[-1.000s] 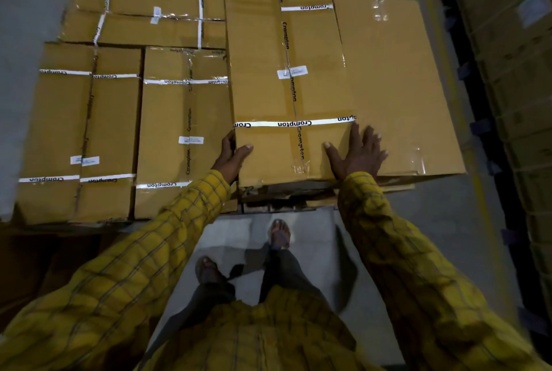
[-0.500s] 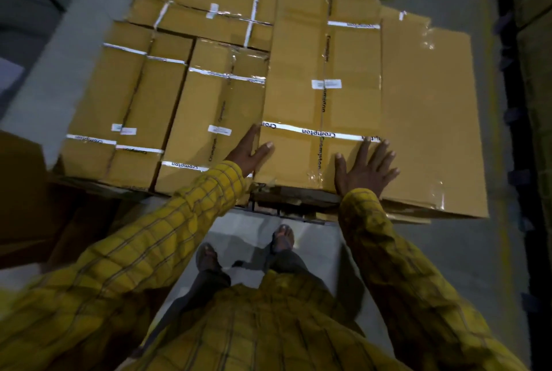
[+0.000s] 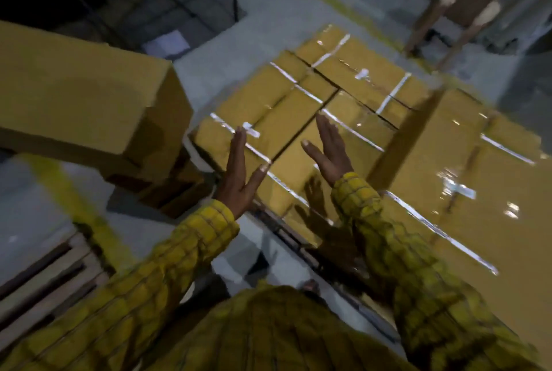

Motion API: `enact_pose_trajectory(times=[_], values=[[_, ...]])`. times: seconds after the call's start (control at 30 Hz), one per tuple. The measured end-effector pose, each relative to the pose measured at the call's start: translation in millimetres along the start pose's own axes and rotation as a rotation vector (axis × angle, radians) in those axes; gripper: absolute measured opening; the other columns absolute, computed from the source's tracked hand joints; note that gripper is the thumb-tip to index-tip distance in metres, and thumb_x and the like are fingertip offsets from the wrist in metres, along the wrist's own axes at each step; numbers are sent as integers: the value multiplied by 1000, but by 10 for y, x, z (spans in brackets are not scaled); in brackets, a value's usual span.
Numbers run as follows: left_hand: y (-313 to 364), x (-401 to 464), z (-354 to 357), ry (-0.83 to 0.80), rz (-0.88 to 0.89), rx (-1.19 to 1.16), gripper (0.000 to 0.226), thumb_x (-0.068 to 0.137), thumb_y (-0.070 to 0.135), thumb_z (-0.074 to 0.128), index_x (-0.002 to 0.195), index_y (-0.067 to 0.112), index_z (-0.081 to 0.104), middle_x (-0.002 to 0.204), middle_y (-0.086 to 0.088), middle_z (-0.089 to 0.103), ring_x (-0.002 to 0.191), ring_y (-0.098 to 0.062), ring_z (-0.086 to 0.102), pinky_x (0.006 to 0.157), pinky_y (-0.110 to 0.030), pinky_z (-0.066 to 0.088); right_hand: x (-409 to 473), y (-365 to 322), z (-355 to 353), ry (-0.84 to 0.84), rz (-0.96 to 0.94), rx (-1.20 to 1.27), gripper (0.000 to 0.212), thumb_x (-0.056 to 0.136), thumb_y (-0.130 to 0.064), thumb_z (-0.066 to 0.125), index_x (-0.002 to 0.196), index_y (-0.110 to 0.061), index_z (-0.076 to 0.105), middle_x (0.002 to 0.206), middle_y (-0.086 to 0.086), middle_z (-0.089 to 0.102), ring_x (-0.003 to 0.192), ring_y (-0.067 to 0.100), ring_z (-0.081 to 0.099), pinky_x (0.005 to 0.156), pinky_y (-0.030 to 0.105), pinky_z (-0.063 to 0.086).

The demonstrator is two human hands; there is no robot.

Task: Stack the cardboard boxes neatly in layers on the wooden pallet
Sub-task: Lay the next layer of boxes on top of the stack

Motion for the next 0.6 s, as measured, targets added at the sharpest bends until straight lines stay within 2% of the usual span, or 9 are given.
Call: enact_pose_trajectory(times=[0.07,0.17,0.23,0.3,0.33,0.4,0.47,0.5,0.6], values=[[-43,-68,-522,56,38,11,82,104,35,52,164,12,1,173,-4,-2,160,-21,-3,129,-38,11,313,-505,469,-83,-40,40,80,96,-53,57,163,-37,17,173,-5,8,160,20,-4,128,42,5],[-162,-103,-1306,181,82,29,80,104,27,54,163,21,0,173,-6,-4,160,-26,-4,130,-47,10,778,-1236,1151,-151,-117,56,82,93,-57,55,163,-36,18,173,-5,11,160,17,0,129,43,5],[-330,-92,-1807,300,59,24,79,103,36,52,163,24,1,173,-5,-5,160,-25,-7,129,-50,9,1078,-1645,1577,-183,-163,50,85,91,-61,53,164,-33,21,172,-5,13,160,14,2,130,44,6],[-612,-67,-2274,418,-28,-8,79,101,44,50,162,25,2,173,-5,-6,159,-21,-11,129,-50,5,1359,-2000,1996,-232,-207,16,87,89,-67,51,164,-33,22,172,-6,14,159,13,3,130,44,5],[-776,-43,-2485,468,-74,-23,80,101,48,49,161,29,0,173,-3,-8,159,-19,-13,129,-54,6,1487,-2143,2193,-260,-213,-3,88,89,-70,51,164,-35,21,173,-7,13,160,14,3,130,45,5],[-1048,17,-2833,550,-129,-31,79,101,58,46,159,44,-5,173,1,-11,158,-18,-16,125,-63,10,1710,-2362,2550,-323,-200,-43,85,91,-70,53,163,-41,20,173,-8,10,160,15,1,130,45,5],[-1224,98,-3121,621,-142,-5,77,101,63,43,155,55,-11,173,-3,-11,159,-24,-14,124,-65,10,1917,-2532,2858,-378,-176,-79,81,93,-66,57,162,-44,20,173,-8,7,159,15,0,130,45,6],[-1304,140,-3237,654,-156,8,78,102,61,44,156,52,-12,173,-6,-10,159,-28,-13,123,-65,9,2018,-2606,2998,-406,-169,-98,81,93,-65,59,162,-45,20,173,-8,6,159,16,-1,130,45,6],[-1537,237,-3524,783,-274,13,85,101,50,49,164,20,0,172,-13,-12,158,-33,-15,123,-65,7,2326,-2784,3354,-472,-195,-252,82,95,-63,60,162,-45,18,174,-5,3,160,19,-4,130,43,3]])
Point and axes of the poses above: each hand's wrist, its own x-axis towards the middle knuckle, its own z-axis out of the palm, y = z × x, the point moved 10 cm from there along x, towards the middle knuckle
